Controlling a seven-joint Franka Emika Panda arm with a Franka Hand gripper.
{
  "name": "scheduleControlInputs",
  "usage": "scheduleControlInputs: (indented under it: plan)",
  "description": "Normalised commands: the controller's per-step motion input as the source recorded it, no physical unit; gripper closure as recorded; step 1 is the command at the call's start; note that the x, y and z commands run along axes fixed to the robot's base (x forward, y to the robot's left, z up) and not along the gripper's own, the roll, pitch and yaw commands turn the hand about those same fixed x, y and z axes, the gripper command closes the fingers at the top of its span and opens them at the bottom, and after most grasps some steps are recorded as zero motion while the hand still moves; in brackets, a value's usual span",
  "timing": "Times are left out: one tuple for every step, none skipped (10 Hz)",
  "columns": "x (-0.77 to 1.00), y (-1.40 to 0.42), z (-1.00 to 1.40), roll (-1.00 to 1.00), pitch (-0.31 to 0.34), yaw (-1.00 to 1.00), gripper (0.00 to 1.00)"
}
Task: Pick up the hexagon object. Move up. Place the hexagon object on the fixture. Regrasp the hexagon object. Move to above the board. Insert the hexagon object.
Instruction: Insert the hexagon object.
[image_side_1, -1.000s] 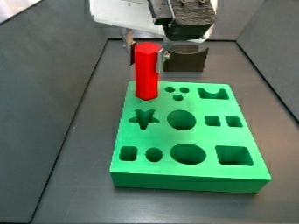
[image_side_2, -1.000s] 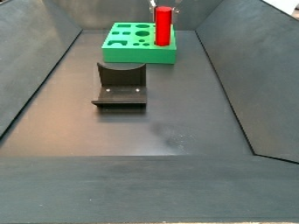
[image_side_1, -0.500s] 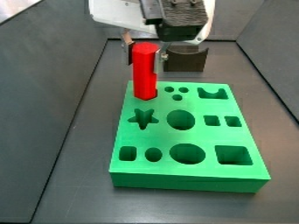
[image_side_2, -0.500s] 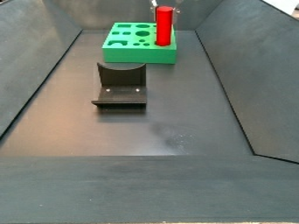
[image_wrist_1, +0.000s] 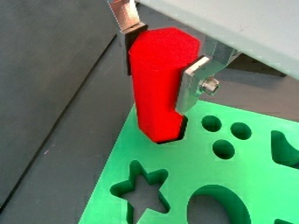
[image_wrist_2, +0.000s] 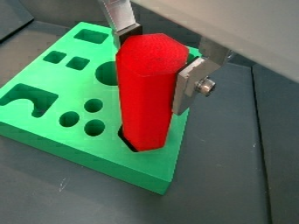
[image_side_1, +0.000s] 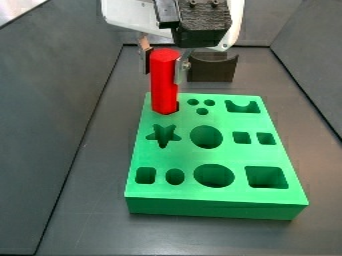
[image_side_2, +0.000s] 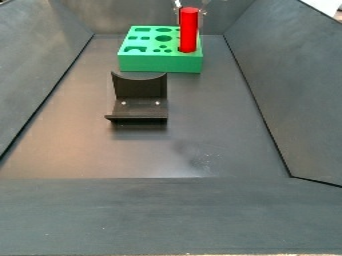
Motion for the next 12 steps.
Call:
scheduleControlInputs:
  plan:
    - [0.0, 0.0, -0.17, 0.0, -0.027, 0.0, 1.0]
    - [0.0, -0.09, -0.54, 0.07, -0.074, 0.0, 1.0]
    - [0.09, -0.12, -0.79, 0.08, -0.129, -0.13, 1.0]
    - [0.15, -0.04, -0.81, 0.14, -0.07, -0.03, 1.0]
    - [0.13, -0.01, -0.46, 0.08, -0.01, 0.0, 1.0]
    - [0.0, 0.0, -0.03, 0.0, 0.0, 0.0, 1.0]
    - [0.0, 0.2, -0.19, 0.04, 0.006, 0.0, 1.0]
    - [0.0, 0.17, -0.28, 0.05, 0.0, 0.0, 1.0]
    - [0.0, 0.09, -0.21, 0.02, 0.0, -0.01, 1.0]
    - [0.0, 0.09, -0.13, 0.02, 0.01, 0.0, 1.0]
    - [0.01, 0.0, -0.03, 0.0, 0.0, 0.0, 1.0]
    - [0.0, 0.0, -0.69, 0.15, 0.0, -0.08, 1.0]
